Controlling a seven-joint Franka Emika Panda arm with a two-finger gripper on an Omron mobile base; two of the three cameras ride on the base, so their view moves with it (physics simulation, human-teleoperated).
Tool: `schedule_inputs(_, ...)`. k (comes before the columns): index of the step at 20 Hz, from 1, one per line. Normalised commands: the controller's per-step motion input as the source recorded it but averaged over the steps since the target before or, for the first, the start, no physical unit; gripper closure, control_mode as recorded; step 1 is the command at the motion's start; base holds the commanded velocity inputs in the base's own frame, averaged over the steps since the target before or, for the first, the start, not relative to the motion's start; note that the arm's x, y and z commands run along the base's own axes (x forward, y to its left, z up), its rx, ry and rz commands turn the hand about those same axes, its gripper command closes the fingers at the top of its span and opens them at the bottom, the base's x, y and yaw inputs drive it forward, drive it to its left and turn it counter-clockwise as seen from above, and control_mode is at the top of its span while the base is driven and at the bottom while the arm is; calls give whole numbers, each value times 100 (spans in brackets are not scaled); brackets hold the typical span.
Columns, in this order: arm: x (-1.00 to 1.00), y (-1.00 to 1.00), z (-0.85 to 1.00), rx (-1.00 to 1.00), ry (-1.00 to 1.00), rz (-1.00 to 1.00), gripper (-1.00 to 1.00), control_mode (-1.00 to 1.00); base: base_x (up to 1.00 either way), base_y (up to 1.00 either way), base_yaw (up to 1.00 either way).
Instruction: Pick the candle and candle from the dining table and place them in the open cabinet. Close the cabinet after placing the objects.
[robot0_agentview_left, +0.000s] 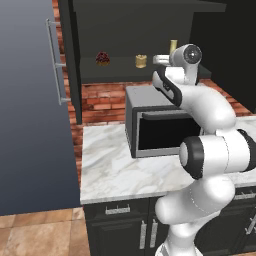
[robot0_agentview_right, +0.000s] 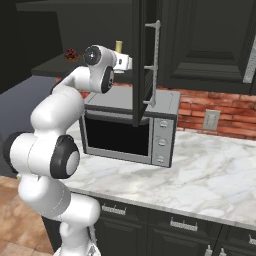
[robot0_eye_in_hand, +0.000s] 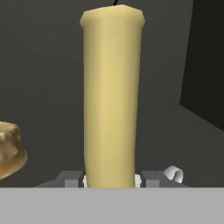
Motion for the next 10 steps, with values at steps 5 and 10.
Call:
schedule_inputs(5,13,0,-5,0,0,0,100,-100,0,0,0)
schedule_inputs(10,3,0,-2,0,0,0,-100,-100,0,0,0)
